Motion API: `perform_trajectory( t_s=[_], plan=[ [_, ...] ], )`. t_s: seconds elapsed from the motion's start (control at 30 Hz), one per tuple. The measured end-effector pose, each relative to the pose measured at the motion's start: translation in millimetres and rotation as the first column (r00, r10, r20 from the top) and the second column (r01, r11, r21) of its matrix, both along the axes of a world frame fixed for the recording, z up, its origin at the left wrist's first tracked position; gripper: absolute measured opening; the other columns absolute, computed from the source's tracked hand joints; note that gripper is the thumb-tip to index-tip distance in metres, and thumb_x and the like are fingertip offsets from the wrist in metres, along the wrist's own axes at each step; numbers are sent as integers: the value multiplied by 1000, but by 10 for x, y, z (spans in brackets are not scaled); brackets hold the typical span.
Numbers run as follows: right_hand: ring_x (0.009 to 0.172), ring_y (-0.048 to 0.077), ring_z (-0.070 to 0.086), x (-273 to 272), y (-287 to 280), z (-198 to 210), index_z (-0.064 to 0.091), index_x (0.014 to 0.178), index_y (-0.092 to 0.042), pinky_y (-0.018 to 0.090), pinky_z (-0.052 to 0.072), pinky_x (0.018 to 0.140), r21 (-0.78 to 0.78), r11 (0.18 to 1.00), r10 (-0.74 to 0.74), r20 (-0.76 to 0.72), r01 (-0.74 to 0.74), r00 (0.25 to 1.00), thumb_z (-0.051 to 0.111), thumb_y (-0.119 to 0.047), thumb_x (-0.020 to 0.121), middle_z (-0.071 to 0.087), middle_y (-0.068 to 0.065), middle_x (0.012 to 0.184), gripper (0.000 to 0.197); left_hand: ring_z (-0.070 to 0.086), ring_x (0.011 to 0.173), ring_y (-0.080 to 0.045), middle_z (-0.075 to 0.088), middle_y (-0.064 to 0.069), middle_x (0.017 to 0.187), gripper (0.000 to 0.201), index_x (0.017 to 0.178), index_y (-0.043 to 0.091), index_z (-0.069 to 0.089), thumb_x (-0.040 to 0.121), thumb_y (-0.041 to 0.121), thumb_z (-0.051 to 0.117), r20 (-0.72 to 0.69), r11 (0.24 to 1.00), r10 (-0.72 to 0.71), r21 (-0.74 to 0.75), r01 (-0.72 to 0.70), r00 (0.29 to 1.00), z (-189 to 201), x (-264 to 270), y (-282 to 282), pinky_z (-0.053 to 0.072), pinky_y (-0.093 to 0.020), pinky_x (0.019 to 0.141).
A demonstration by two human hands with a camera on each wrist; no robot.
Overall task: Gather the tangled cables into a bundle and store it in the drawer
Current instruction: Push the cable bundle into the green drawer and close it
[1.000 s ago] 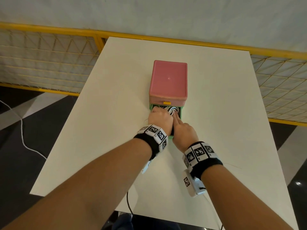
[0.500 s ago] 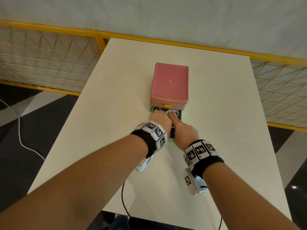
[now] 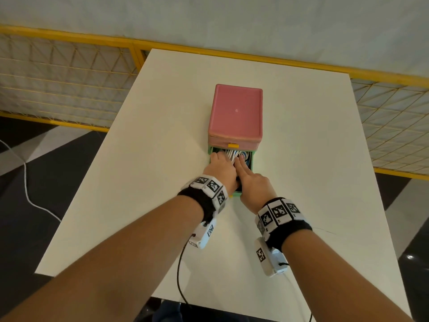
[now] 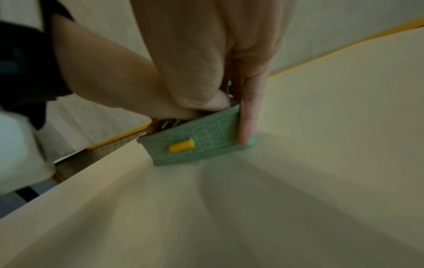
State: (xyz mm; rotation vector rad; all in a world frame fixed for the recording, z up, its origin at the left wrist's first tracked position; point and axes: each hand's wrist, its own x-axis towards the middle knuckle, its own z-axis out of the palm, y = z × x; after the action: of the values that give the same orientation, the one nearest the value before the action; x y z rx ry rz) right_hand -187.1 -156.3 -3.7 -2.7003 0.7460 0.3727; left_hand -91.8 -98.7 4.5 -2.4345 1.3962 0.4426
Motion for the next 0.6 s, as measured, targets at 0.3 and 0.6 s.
perform_trajectory(
  t_s=[0.3,0.6],
  plan=[
    [109,32,57,-41,2,9,6,152,-12,36,44,92,26,999,-19,16,19,1000,41,-4,90,-2,10,160,71,44,121,-31,44,-23,134,50,136,-13,29,101,23,31,111,1000,14,-5,-14,994,-59,-57,-72,30,-34,107],
    [117,30,47,-116,83,15,3,150,-4,40,45,92,-136,989,42,-51,-49,998,31,-3,94,-5,14,159,62,47,119,-22,44,-8,126,71,136,13,51,80,49,74,-457,955,23,-254,-155,889,350,400,257,40,-35,103]
  ],
)
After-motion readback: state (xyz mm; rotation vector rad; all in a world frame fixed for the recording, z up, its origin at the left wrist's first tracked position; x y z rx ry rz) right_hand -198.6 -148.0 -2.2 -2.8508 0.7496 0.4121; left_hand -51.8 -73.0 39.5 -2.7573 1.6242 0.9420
